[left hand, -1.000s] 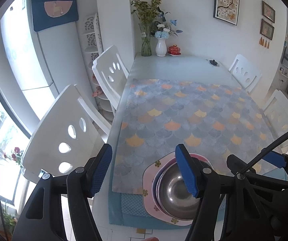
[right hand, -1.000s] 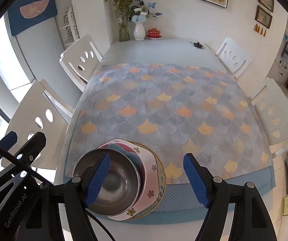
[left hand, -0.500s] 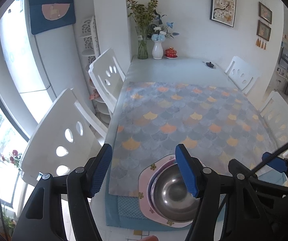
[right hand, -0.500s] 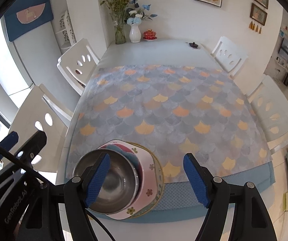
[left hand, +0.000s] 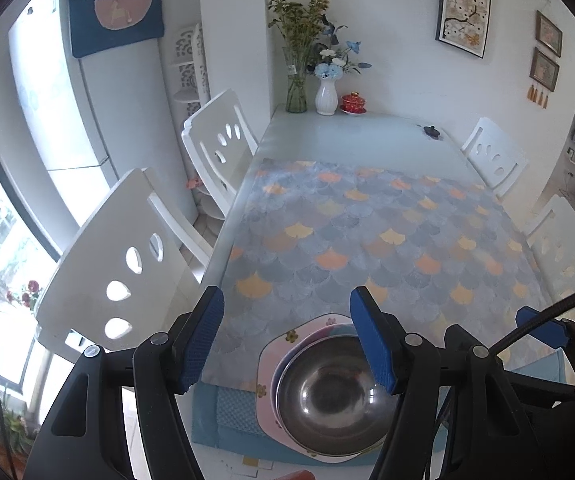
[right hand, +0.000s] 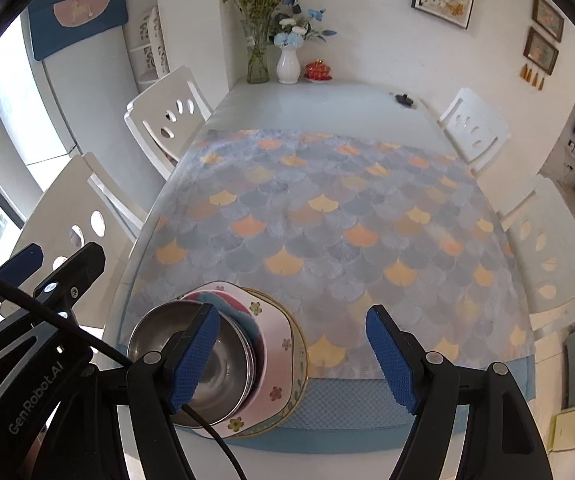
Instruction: Organize plates and bowls
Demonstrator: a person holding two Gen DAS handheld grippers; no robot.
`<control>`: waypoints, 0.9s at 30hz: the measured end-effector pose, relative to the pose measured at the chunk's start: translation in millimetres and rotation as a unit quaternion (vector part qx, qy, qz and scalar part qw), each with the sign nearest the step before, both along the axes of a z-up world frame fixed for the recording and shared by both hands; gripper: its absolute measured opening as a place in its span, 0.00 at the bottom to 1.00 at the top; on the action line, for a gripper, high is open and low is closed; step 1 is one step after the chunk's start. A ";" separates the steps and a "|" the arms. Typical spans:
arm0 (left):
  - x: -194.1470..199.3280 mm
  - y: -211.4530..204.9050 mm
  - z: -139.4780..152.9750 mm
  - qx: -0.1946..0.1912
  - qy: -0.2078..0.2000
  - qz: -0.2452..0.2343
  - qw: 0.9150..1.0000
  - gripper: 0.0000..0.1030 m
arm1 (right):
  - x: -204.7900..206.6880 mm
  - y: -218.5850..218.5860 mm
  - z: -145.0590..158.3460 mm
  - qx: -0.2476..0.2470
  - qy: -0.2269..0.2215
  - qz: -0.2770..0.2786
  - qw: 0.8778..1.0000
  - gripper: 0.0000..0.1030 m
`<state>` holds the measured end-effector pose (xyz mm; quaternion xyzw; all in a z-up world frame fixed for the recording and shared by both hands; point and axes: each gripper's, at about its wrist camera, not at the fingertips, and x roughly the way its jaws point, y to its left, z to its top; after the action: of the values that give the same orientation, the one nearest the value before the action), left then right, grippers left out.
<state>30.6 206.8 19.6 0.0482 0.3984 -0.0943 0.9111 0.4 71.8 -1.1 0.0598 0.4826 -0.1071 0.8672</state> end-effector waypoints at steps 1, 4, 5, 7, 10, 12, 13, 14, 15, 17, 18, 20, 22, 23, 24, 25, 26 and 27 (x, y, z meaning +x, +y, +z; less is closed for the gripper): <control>-0.8 -1.2 -0.2 0.004 -0.001 0.001 1.000 0.62 | 0.1 -0.7 -0.2 -0.002 0.001 -0.001 1.000 0.71; 2.2 -7.6 0.6 0.029 -0.016 0.002 0.999 0.62 | 1.2 -3.4 1.5 -0.016 0.004 0.005 1.000 0.72; 3.4 -9.1 1.6 0.037 -0.022 0.006 0.999 0.63 | 2.1 -3.9 2.5 -0.022 0.003 0.006 1.000 0.72; 3.5 -11.5 5.0 0.045 -0.032 0.010 0.998 0.68 | 3.1 -6.9 3.8 -0.030 0.003 0.010 0.999 0.72; 2.4 -15.2 10.1 0.050 -0.044 0.013 0.998 0.72 | 4.8 -11.4 3.4 -0.027 0.005 0.014 1.000 0.72; 3.8 -19.1 12.4 0.054 -0.047 0.016 0.997 0.72 | 6.3 -15.0 3.7 -0.027 0.007 0.016 0.999 0.72; 5.3 -21.4 13.3 0.052 -0.045 0.016 0.997 0.72 | 7.1 -17.1 4.2 -0.027 0.007 0.016 0.999 0.72; 7.1 -22.7 13.3 0.050 -0.042 0.016 0.998 0.72 | 7.9 -19.1 5.0 -0.028 0.007 0.017 0.999 0.72; 7.5 -24.2 13.2 0.048 -0.040 0.017 0.998 0.72 | 8.6 -21.1 5.8 -0.030 0.006 0.017 0.999 0.72; 9.6 -27.5 13.6 0.044 -0.038 0.020 0.998 0.73 | 10.0 -25.2 7.1 -0.033 0.005 0.019 0.999 0.72; 10.7 -30.0 13.6 0.044 -0.037 0.021 0.998 0.73 | 10.5 -28.5 7.4 -0.034 0.006 0.020 0.999 0.72; 12.7 -35.2 13.0 0.049 -0.036 0.021 0.998 0.73 | 11.5 -32.9 6.6 -0.034 0.007 0.021 0.999 0.72; 13.3 -40.9 12.7 0.055 -0.037 0.023 0.998 0.73 | 12.4 -37.9 5.3 -0.032 0.009 0.021 0.999 0.72; 13.6 -43.6 12.7 0.057 -0.036 0.020 0.997 0.73 | 12.8 -40.5 5.0 -0.031 0.010 0.021 0.999 0.72; 14.0 -46.1 12.6 0.058 -0.035 0.018 0.998 0.73 | 13.3 -43.2 4.5 -0.030 0.010 0.020 0.999 0.72; 14.7 -48.2 12.3 0.060 -0.033 0.016 0.998 0.73 | 13.9 -46.6 4.2 -0.027 0.010 0.018 0.999 0.72; 15.6 -51.3 11.9 0.062 -0.031 0.014 0.998 0.73 | 14.3 -48.8 3.9 -0.025 0.010 0.017 0.999 0.72; 15.8 -52.8 11.7 0.063 -0.030 0.013 0.997 0.73 | 14.7 -51.4 3.4 -0.022 0.010 0.016 1.000 0.72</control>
<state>46.4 154.0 31.3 0.1035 0.3766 -0.0557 0.9189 15.1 20.4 2.3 0.0317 0.4897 -0.1049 0.8650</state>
